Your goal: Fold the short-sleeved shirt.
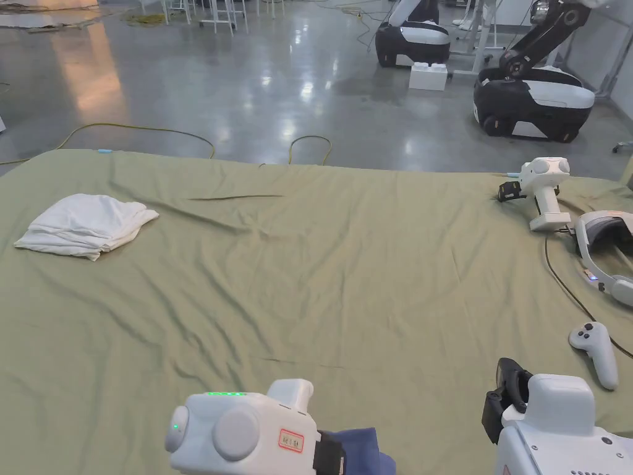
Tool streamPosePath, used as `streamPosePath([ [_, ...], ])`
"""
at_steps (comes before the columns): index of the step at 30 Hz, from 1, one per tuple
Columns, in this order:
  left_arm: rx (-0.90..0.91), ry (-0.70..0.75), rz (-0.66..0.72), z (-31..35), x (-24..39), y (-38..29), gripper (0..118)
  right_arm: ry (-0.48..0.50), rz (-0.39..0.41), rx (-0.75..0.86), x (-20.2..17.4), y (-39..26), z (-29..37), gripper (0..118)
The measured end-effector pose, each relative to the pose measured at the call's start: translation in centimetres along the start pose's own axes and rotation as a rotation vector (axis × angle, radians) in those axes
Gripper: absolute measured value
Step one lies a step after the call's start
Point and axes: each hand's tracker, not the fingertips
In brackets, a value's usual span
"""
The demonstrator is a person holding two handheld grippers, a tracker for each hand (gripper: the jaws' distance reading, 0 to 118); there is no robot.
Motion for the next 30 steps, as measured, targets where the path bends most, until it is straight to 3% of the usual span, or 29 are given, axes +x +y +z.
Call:
streamPosePath([
  [4,-0.091,-0.120,0.015,-4.3,-0.4,-1.2,13,0.000,0.004,-0.005,-0.1,-0.2,0.0,0],
  [10,-0.096,-0.107,0.003,-8.2,-0.2,-3.1,11,0.000,0.011,-0.015,-0.3,-0.4,-0.1,0],
  [18,-0.027,-0.104,-0.015,-6.2,-0.7,-2.9,10,0.003,0.022,-0.001,-0.7,0.1,-0.2,0],
  [22,0.182,-0.036,-0.097,-1.9,-0.9,-1.7,10,-0.005,0.015,0.029,-1.1,0.8,-0.2,0],
  [30,0.723,0.242,-0.182,6.6,-1.7,0.5,10,-0.013,-0.015,0.114,-2.8,2.6,-0.8,0],
])
